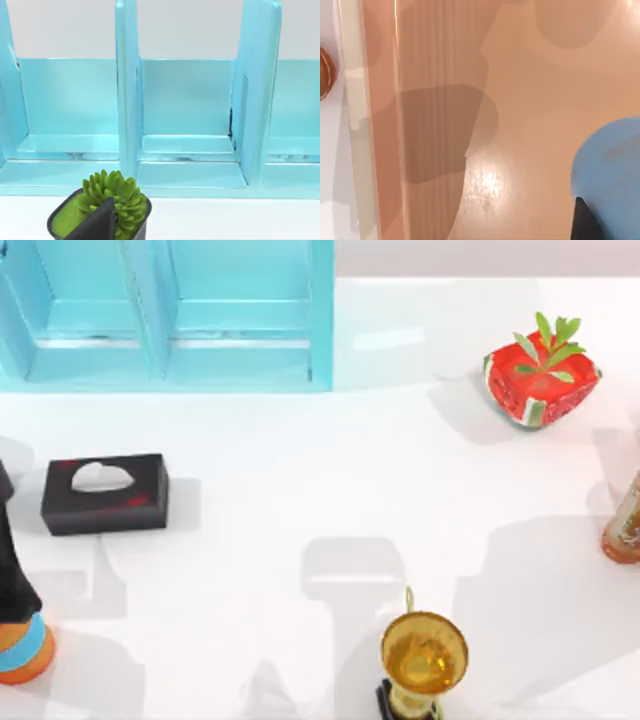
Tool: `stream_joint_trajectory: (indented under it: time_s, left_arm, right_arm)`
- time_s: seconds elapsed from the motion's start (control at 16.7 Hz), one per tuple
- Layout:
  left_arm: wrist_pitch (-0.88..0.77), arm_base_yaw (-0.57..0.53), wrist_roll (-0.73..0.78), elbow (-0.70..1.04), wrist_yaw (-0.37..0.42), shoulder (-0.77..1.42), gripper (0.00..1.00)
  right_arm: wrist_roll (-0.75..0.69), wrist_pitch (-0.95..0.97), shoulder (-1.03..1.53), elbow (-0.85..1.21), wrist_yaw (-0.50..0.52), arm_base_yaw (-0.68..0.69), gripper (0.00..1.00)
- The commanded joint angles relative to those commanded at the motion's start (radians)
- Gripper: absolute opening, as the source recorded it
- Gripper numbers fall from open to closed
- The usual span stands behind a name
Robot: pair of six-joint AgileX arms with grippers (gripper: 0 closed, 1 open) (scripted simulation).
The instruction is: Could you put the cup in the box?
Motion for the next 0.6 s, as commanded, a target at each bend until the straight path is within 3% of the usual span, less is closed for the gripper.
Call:
stream_joint_trajectory:
  time_s: [0.3,0.6]
  left_arm:
    - [0.0,0.0,0.0,0.0,0.0,0.0,1.0]
    - [0.0,0.0,0.0,0.0,0.0,0.0,1.0]
  right_arm:
    - [-0.008,0.158,0.03,-0.129,-0.003,-0.009,0.0]
    - [-0.009,0.179,0.034,-0.147,-0.003,-0.011,0.0]
